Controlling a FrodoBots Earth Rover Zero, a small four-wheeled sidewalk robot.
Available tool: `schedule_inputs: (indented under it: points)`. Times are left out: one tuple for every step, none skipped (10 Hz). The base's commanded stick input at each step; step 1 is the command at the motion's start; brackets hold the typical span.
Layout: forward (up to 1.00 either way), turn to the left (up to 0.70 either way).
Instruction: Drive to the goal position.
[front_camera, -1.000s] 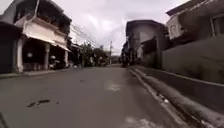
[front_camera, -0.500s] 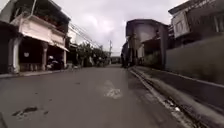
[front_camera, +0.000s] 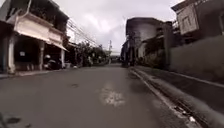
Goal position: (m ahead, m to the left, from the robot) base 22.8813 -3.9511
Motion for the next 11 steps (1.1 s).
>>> schedule_inputs:
  points:
    - [0.7, 0.0]
    - [0.7, 0.0]
    - [0.7, 0.0]
    - [0.7, 0.0]
    - [0.7, 0.0]
    - [0.7, 0.0]
    - [0.7, 0.0]
    - [0.7, 0.0]
    - [0.7, 0.0]
    - [0.7, 0.0]
    - [0.7, 0.0]
